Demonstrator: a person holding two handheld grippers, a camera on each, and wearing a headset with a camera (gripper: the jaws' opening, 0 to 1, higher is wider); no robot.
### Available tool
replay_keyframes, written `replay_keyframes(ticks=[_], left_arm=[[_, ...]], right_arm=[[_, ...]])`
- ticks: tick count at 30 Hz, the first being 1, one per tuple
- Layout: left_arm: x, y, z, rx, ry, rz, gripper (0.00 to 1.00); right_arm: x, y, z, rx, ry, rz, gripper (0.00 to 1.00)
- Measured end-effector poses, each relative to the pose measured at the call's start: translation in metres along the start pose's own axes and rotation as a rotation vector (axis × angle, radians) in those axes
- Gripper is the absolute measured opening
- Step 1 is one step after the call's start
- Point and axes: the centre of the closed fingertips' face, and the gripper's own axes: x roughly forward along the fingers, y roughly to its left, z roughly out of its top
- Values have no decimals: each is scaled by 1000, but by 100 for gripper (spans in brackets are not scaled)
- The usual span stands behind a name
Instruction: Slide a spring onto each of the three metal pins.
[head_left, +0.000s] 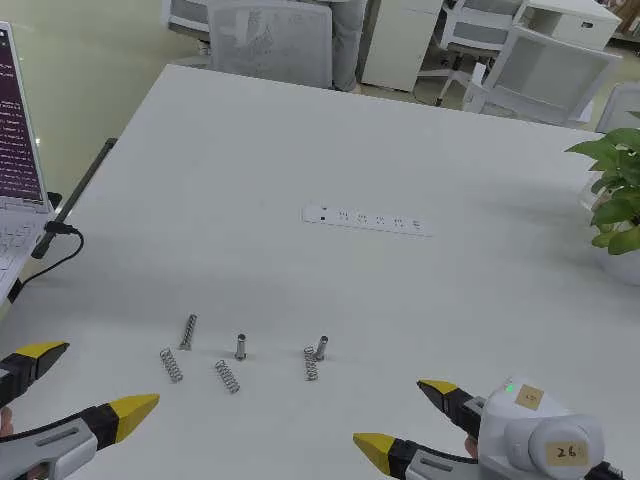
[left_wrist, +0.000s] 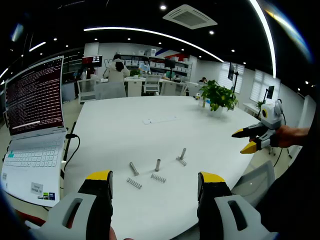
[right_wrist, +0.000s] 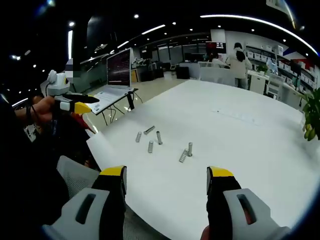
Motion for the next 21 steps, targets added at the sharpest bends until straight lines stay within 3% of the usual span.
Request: replay_keyframes(ticks=[21], left_arm=[[6, 2, 0, 7, 16, -39, 64]], right_arm=[[1, 2, -1, 11, 9, -20, 64]])
